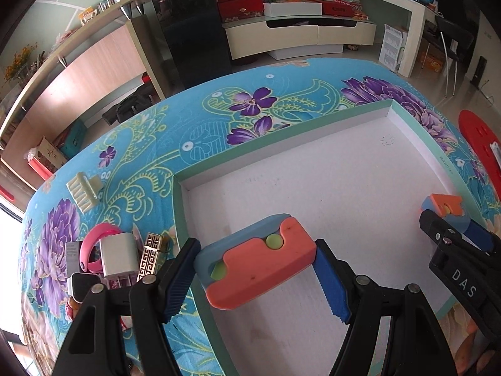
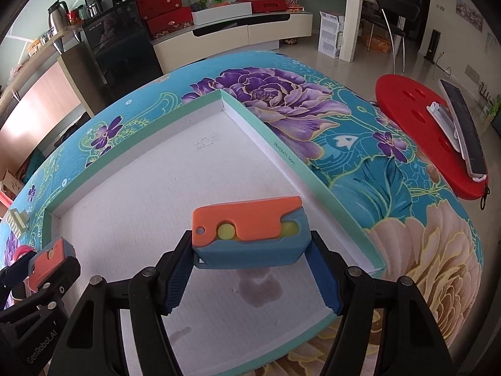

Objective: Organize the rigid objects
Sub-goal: 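Carry the pink-and-blue block into the white tray with the left tool while the right tool places the orange-and-blue block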

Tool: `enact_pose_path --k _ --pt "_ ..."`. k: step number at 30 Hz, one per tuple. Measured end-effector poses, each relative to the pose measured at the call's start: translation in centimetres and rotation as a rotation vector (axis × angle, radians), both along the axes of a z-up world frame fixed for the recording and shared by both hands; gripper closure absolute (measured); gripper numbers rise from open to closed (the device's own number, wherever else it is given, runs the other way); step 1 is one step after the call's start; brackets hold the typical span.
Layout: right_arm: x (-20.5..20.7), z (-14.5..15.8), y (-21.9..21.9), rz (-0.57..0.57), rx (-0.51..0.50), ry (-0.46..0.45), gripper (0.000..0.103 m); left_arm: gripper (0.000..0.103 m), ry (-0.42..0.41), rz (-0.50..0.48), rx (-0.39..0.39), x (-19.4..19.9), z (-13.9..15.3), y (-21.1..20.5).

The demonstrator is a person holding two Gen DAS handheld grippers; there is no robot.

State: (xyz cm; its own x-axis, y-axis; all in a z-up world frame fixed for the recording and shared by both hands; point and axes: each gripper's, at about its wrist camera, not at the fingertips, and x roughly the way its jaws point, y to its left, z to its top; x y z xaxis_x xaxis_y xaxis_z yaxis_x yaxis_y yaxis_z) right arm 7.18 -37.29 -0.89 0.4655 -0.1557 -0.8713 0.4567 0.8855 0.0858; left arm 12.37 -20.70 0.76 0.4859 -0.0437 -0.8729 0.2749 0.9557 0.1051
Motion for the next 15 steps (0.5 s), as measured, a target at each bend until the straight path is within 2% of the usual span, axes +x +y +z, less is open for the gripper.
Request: enact_pose_path --k 4,6,10,13,15 --pt "0.0 0.1 0.2 0.007 -0.007 0.003 0.032 0.025 -0.001 0.010 0.007 0.1 -0.3 0.2" --pt "0.1 0.0 0.3 0.009 -0.012 0.009 0.032 0.017 -0.004 0.017 0.008 0.1 -0.3 0.4" --pt "0.1 0.0 0.1 0.004 -0.015 0.024 0.032 0.017 -0.009 0.030 0.006 0.1 -0.2 0.8" --pt "0.0 0.2 0.1 0.001 -0.027 0.023 0.031 0.003 -0.022 0.046 0.016 0.0 0.0 1.2" --pt "0.0 0.3 0.2 0.006 -0.029 0.019 0.022 0.001 -0.029 0.061 0.008 -0.1 0.2 1.7"
